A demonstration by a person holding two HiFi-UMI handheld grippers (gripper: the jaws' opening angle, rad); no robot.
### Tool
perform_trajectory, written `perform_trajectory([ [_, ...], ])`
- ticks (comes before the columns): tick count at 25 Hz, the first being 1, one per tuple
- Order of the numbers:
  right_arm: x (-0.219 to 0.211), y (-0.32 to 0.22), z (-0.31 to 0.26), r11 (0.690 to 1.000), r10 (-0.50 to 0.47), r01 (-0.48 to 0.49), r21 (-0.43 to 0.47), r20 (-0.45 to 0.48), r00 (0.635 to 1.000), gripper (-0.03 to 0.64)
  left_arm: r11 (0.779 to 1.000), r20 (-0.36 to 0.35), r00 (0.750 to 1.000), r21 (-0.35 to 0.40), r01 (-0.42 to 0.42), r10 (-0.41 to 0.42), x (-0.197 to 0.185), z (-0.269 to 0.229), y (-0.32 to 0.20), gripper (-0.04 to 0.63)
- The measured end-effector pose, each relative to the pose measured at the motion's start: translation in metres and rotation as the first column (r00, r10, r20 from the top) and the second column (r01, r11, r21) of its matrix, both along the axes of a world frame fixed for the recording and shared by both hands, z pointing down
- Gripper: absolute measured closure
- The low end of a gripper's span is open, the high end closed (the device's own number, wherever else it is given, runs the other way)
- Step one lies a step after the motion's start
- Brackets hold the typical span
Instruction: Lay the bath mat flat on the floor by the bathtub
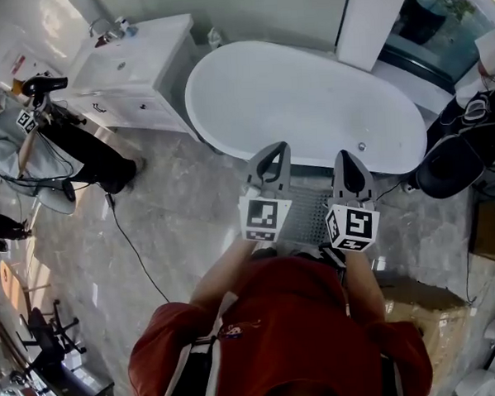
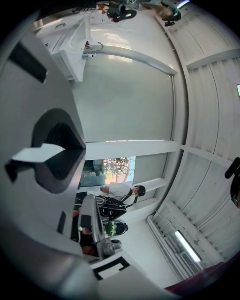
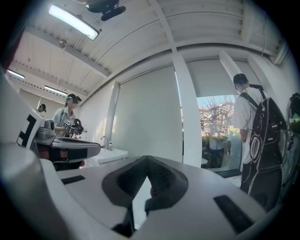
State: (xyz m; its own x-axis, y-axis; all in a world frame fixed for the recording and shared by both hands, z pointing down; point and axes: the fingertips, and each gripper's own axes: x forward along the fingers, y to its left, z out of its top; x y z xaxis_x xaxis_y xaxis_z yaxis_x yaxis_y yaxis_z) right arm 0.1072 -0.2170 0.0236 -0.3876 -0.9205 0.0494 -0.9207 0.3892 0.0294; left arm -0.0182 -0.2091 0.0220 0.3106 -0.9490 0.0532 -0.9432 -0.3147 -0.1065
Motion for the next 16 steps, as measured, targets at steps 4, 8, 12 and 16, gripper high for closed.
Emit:
perform_trajectory([
  [4,-0.0027,-0.0016,0.0003,1.0,0.002,-0.002,0.001,-0.002,1.0,0.606,1.0,-0.004,1.0,0.006,0.006,-0.006,-0.0021,-0.0016,0.0009,0.581],
  [8,-0.0029,-0.0026,-0.0015,1.0,0.005,-0.005,0.008,0.0,1.0,0.606,1.0,-0.006,1.0,0.012,0.018,-0.018,-0.0031,-0.0031,0.0002,0.581],
  [12,0.0,-0.0052,-0.0012,1.0,0.014,-0.014,0.006,0.001,1.0,0.606,0.999,-0.012,0.999,0.012,0.034,-0.034,-0.0049,-0.003,-0.0021,0.581],
  [16,0.0022,-0.0091,-0.0004,1.0,0.019,-0.019,0.002,0.002,1.0,0.606,1.0,-0.021,0.999,0.004,0.031,-0.031,-0.004,-0.0002,-0.0047,0.581],
])
